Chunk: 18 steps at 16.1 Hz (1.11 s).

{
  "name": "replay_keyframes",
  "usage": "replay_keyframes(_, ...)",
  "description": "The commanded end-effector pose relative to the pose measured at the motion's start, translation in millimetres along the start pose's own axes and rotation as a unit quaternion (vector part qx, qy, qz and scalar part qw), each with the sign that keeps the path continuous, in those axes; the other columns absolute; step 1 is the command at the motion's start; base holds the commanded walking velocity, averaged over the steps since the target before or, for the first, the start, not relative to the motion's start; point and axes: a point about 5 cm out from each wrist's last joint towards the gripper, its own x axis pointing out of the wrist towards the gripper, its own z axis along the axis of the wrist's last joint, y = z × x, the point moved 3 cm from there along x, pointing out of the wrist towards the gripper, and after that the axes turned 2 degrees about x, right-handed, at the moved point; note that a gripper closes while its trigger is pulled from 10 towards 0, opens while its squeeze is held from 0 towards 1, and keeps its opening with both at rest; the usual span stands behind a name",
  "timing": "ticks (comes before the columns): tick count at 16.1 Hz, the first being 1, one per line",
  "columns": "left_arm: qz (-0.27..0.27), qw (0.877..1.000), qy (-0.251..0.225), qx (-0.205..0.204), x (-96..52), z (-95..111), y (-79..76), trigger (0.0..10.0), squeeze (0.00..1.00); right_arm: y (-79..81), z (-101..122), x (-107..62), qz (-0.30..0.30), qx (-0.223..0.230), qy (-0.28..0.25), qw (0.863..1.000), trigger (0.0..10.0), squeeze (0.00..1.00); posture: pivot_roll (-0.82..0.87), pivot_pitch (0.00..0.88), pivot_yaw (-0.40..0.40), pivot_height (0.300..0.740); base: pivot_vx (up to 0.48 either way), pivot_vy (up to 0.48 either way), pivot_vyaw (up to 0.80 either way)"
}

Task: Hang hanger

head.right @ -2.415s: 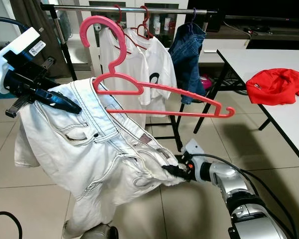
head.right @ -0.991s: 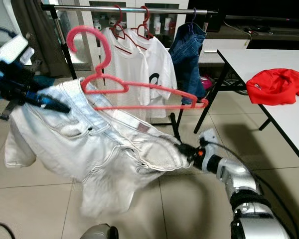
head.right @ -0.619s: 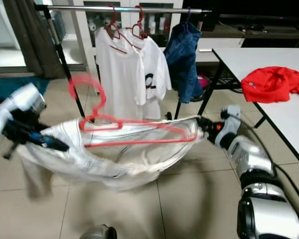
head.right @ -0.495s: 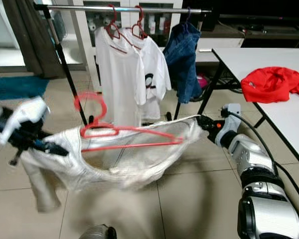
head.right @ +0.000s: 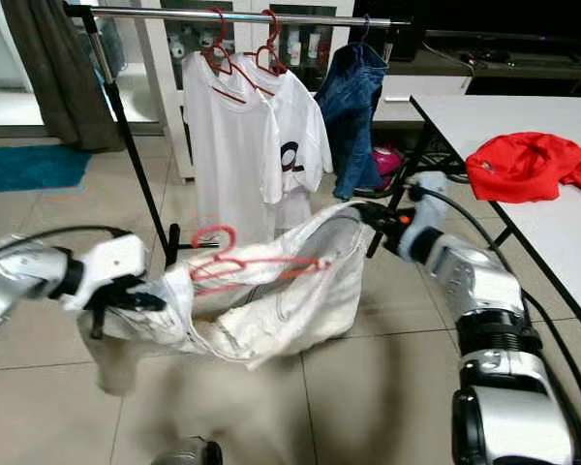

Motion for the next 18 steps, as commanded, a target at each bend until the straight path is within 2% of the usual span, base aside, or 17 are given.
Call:
replay_keyframes(1,0.0,1.0,0.007,0.02,14.2,4.1,-4.0,0.0,0.0,9.2,4.0,3.5,0.006,0.012,-0.003,1.0,0.0,0.0,-0.01,0.0,-0.026,0.74,0.0,0.0,0.0)
replay_keyframes(3,0.032,0.999,0.031,0.016,31.4,-1.1,-1.3,0.0,0.0,15.7,6.8,4.7,0.002,0.036,0.0,0.999,0.0,0.0,-0.02,0.0,-0.027,0.74,0.0,0.0,0.0)
replay_keyframes(6,0.036,0.998,0.056,0.021,55.3,-6.0,-14.4,0.0,0.0,6.3,15.5,1.6,-0.048,0.063,-0.017,0.997,0.0,0.0,-0.05,0.0,-0.024,0.74,0.0,0.0,0.0)
replay_keyframes(7,0.046,0.997,0.065,0.022,58.3,-8.4,-14.8,0.0,0.0,3.5,17.8,0.5,-0.06,0.065,-0.022,0.996,0.0,0.0,-0.05,0.0,-0.023,0.74,0.0,0.0,0.0)
replay_keyframes(8,0.072,0.994,0.081,0.015,60.5,-14.4,-12.6,0.0,0.0,-1.3,22.1,-1.6,-0.08,0.072,-0.032,0.994,0.0,0.0,-0.05,0.0,-0.025,0.74,0.0,0.0,0.0)
replay_keyframes(10,0.128,0.984,0.12,-0.007,58.5,-36.8,-11.4,0.0,0.0,-18.3,39.5,-9.6,-0.142,0.118,-0.084,0.979,0.0,0.0,-0.05,0.0,-0.031,0.74,0.0,0.0,0.0)
replay_keyframes(12,0.164,0.972,0.166,0.016,51.0,-60.2,-14.2,0.0,0.0,-26.8,47.9,-13.7,-0.164,0.188,-0.11,0.962,0.0,0.0,-0.05,0.0,-0.035,0.74,0.0,0.0,0.0)
replay_keyframes(14,0.219,0.957,0.182,0.052,45.6,-68.2,-10.4,0.0,0.0,-24.3,46.1,-11.8,-0.157,0.225,-0.108,0.955,0.0,0.0,-0.04,0.0,-0.045,0.74,0.0,0.0,0.0)
replay_keyframes(15,0.247,0.953,0.166,0.063,46.1,-64.8,-6.4,0.0,0.0,-16.8,44.1,-8.0,-0.14,0.237,-0.1,0.956,0.0,0.0,-0.04,0.0,-0.053,0.74,0.0,0.0,0.0)
replay_keyframes(16,0.259,0.955,0.139,0.048,49.5,-58.6,-4.4,0.0,0.0,-8.1,42.2,-4.3,-0.122,0.233,-0.089,0.961,0.0,0.0,-0.04,0.0,-0.054,0.74,0.0,0.0,0.0)
replay_keyframes(17,0.257,0.962,0.086,0.015,56.3,-44.3,-1.9,0.0,0.0,4.1,40.3,-0.3,-0.099,0.232,-0.078,0.965,0.0,0.0,-0.03,0.0,-0.062,0.74,0.0,0.0,0.0)
replay_keyframes(18,0.258,0.964,0.063,-0.002,58.4,-38.1,0.4,0.0,0.0,9.3,39.5,0.9,-0.089,0.233,-0.074,0.966,0.0,0.0,-0.03,0.0,-0.064,0.74,0.0,0.0,0.0)
